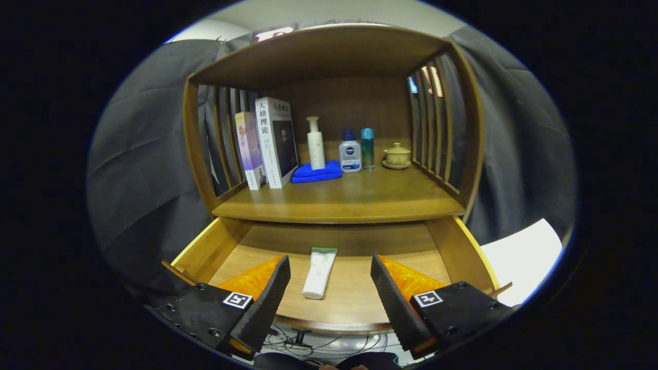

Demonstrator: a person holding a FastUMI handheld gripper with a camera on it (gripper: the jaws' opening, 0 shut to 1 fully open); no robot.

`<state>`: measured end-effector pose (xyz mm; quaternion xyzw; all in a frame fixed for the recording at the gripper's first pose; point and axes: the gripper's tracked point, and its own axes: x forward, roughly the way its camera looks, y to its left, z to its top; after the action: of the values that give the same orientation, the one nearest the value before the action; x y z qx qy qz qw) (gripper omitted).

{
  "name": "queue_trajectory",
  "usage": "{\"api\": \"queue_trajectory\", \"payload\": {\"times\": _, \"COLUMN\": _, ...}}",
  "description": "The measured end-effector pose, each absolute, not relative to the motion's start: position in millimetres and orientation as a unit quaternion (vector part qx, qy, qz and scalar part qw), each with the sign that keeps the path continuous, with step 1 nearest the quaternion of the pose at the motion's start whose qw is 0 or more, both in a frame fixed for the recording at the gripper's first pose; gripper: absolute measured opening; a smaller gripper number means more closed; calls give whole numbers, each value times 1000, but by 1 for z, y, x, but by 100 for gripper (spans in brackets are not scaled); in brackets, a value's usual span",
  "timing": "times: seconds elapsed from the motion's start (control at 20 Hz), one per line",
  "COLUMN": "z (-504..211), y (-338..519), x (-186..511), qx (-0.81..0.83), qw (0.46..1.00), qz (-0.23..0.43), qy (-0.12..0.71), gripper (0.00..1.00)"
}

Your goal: Pull open the drawer, take out the items inside it, and place them on the countertop above the cabinet.

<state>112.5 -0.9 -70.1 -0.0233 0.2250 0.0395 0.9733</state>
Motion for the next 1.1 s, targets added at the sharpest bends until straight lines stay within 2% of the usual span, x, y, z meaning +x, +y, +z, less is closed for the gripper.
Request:
{"api": "queue_trajectory", "payload": {"times": 0.35, "z": -96, "y": 25, "x": 173, "qx": -76, "qw": 932, "qz": 91, "qy": 343, "gripper": 98}}
{"api": "queue_trajectory", "payload": {"times": 0.6, "z": -142, "y": 21, "x": 185, "qx": -97, "qw": 892, "qz": 80, "qy": 435, "gripper": 99}}
{"api": "queue_trajectory", "payload": {"times": 0.9, "z": -180, "y": 21, "x": 186, "qx": -67, "qw": 856, "qz": 75, "qy": 507, "gripper": 99}}
{"api": "queue_trajectory", "payload": {"times": 1.1, "z": -198, "y": 31, "x": 185, "qx": -49, "qw": 829, "qz": 75, "qy": 553, "gripper": 95}}
